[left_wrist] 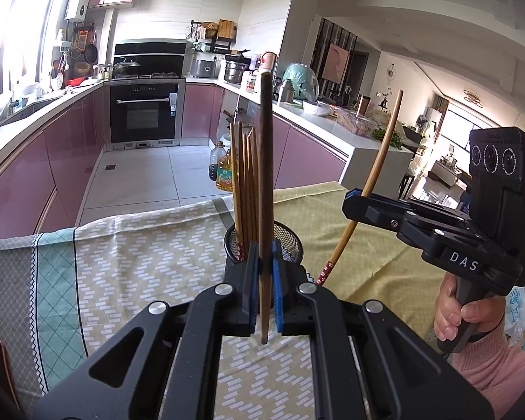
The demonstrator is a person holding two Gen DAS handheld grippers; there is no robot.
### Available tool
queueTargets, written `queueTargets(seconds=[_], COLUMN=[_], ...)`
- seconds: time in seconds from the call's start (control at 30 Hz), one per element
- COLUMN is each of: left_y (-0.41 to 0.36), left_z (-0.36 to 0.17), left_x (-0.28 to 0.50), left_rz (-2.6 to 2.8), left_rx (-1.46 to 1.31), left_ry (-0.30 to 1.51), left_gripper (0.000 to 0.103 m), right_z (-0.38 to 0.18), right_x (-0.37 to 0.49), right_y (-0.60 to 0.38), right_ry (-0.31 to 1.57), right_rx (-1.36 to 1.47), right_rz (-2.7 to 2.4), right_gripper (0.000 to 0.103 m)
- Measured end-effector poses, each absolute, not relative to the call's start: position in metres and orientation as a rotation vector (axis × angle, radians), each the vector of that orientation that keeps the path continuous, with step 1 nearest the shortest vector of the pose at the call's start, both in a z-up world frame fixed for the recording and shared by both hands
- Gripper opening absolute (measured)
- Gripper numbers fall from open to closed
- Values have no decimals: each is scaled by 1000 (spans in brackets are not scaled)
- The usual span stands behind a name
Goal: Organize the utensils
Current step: 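Lower the left gripper's chopstick into the mesh cup while the right gripper inserts its own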
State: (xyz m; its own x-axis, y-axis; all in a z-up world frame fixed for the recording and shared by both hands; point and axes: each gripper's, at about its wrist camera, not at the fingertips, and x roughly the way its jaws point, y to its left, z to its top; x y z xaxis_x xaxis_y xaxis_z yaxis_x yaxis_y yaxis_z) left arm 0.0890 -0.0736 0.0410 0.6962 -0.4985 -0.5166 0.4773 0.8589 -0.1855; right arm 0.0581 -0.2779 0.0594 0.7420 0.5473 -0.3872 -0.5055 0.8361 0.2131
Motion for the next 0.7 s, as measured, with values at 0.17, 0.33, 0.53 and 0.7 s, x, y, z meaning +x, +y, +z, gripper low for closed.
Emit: queueTargets(seconds=[0.17,0.33,0.53,0.7], left_y=[-73,-74,-77,-81], left_z=[51,62,71,77], left_x=[91,91,92,93], left_rz=[-548,-549,-551,-553], left_rx=[-41,-35,-26,-17], left_ry=[568,542,516,498], left_gripper=[7,7,8,7], right_z=[66,70,74,77], right_x=[61,63,65,68], right_y=[-280,-282,-282,-282], right_ry=[438,426,415,408], right_rx=[98,97,96,96], right_rz=[578,579,580,585], right_gripper=[6,6,6,6])
